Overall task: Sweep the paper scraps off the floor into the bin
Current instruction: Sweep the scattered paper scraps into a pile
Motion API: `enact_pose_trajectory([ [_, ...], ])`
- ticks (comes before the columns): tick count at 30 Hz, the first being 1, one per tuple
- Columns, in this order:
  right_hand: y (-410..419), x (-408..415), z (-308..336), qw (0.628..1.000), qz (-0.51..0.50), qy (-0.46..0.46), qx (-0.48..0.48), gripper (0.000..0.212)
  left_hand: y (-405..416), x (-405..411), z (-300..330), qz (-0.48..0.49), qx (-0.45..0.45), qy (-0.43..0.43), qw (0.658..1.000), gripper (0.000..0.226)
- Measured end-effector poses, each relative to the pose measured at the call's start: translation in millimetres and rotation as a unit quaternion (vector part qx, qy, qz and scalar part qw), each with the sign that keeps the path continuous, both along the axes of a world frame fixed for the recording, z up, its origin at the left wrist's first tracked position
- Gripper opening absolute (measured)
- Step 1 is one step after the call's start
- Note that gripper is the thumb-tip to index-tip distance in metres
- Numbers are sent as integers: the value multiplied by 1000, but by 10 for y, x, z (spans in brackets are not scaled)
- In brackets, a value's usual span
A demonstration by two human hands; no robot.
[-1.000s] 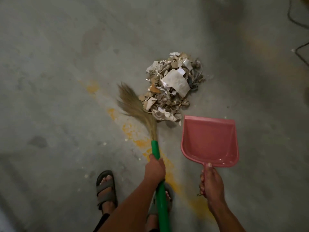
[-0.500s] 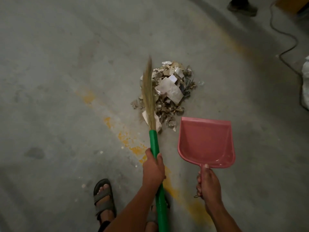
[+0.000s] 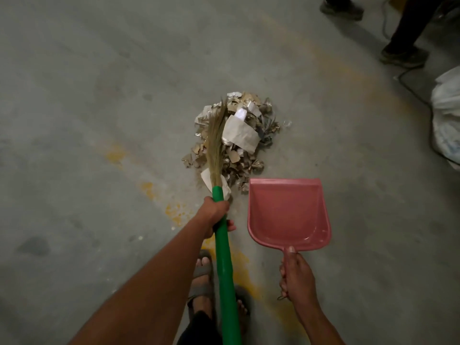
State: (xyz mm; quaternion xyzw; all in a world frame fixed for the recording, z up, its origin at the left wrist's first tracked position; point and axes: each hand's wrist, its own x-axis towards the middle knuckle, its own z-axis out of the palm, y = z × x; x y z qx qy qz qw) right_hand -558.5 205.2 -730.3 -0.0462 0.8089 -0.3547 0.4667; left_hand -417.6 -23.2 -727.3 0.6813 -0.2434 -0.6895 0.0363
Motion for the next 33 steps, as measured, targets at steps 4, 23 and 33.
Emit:
enact_pose_trajectory([
  [4, -120, 30, -14, 1000, -6, -13, 12, 52, -241, -94, -60, -25, 46, 6, 999, 39],
  [23, -1059, 15, 60, 1000, -16, -18, 7, 50, -916, -70, -100, -79, 151, 51, 984, 59],
  [33, -1072, -55, -30, 1000, -20, -15, 18, 51, -744, 57, -225, 14, 149, 12, 989, 60],
])
